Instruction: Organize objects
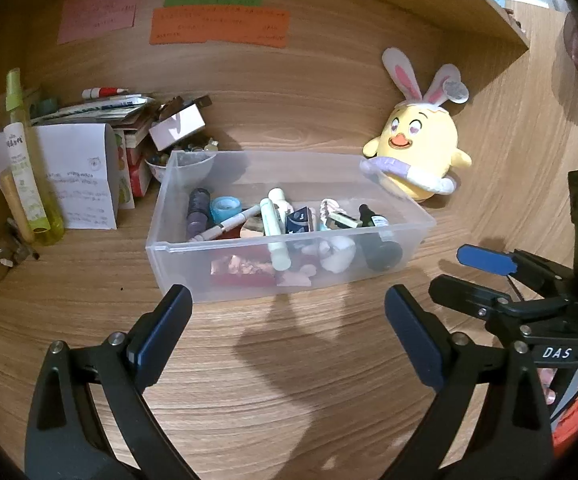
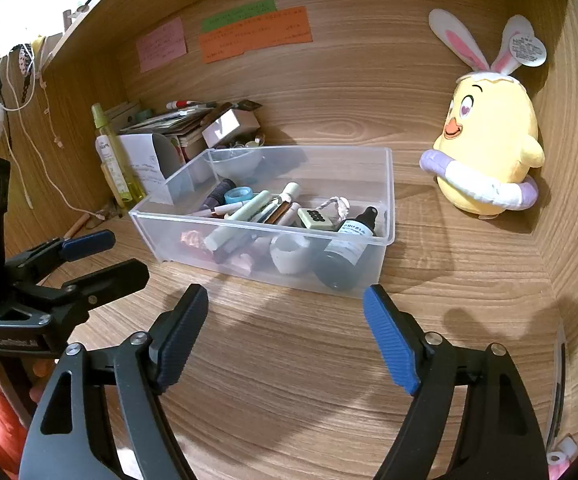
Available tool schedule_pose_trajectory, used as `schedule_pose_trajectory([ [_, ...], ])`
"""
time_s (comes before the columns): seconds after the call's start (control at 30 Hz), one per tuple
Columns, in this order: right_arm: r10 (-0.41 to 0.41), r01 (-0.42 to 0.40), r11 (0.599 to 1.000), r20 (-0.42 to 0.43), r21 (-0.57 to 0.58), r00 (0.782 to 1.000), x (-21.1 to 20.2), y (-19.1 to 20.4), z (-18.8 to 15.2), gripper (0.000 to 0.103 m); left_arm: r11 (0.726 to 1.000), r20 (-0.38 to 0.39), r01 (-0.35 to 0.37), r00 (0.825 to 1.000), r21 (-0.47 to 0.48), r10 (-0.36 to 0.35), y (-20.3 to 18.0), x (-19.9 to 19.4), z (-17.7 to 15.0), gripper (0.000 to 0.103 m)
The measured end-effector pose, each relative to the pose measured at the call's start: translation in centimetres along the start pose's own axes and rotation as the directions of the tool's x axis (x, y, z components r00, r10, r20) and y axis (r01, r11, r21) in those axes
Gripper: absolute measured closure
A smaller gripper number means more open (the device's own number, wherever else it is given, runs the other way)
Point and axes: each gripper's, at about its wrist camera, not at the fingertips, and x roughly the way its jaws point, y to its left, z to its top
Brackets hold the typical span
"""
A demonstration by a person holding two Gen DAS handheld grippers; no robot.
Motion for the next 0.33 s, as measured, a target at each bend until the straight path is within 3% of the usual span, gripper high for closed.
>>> schedule_pose_trajectory([
  [0.33, -0.003, 0.003, 1.000, -0.005, -0.005, 1.000, 0.00, 0.20, -0.27, 0.023, 1.000, 0.011, -0.019, 1.000, -0.013, 0.019, 0.37, -0.11, 0.02, 0.005],
])
